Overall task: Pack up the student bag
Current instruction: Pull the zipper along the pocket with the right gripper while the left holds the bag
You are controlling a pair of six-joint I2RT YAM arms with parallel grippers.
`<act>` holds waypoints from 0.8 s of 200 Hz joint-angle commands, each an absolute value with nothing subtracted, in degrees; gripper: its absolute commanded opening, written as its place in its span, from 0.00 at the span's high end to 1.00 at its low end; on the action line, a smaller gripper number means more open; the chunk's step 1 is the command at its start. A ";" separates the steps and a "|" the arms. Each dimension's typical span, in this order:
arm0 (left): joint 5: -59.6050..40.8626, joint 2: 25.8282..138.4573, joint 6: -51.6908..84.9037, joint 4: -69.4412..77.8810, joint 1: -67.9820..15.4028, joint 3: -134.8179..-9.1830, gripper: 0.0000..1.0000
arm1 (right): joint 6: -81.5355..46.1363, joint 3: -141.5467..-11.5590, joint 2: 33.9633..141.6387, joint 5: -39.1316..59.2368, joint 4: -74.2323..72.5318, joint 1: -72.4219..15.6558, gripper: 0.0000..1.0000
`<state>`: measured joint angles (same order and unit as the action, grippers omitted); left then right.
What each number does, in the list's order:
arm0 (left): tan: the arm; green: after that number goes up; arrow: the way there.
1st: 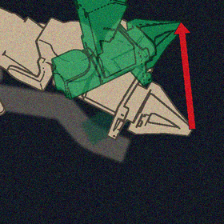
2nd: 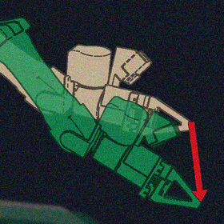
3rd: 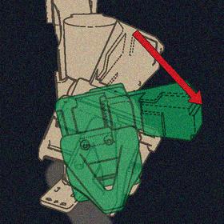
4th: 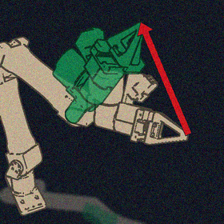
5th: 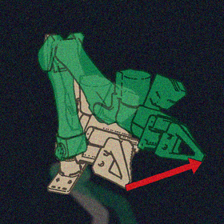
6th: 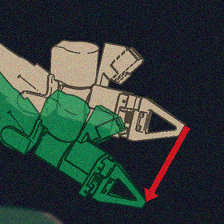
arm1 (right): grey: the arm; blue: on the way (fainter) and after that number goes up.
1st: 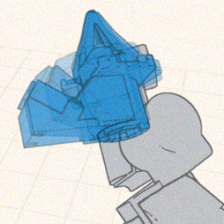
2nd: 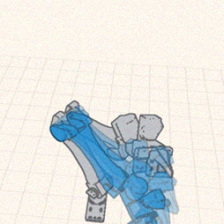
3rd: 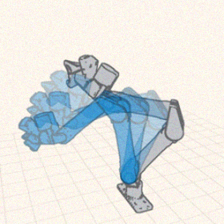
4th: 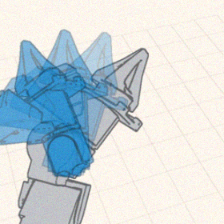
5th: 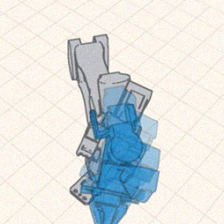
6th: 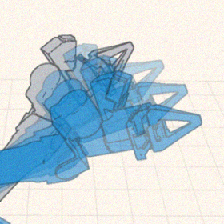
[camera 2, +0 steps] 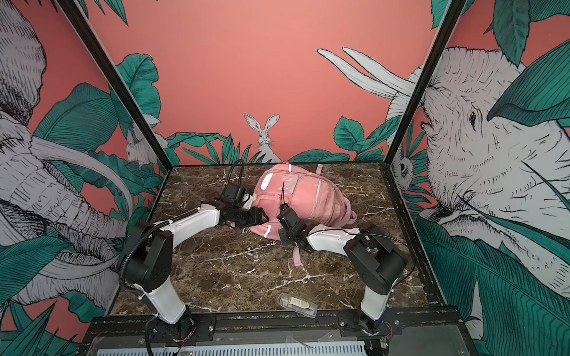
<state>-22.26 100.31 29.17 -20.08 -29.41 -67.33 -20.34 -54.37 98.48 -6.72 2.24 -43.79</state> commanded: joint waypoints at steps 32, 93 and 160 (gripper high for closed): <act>-22.35 96.42 35.16 -15.48 -31.84 -63.84 0.28 | -21.43 -59.30 95.87 9.65 9.31 -43.51 0.93; -20.57 98.38 42.50 -5.97 -32.26 -58.75 0.29 | -21.76 -63.30 98.34 17.45 16.27 -43.57 0.93; -18.07 99.29 43.36 -3.15 -31.96 -59.40 0.62 | -22.57 -62.98 98.38 19.96 16.28 -43.59 0.94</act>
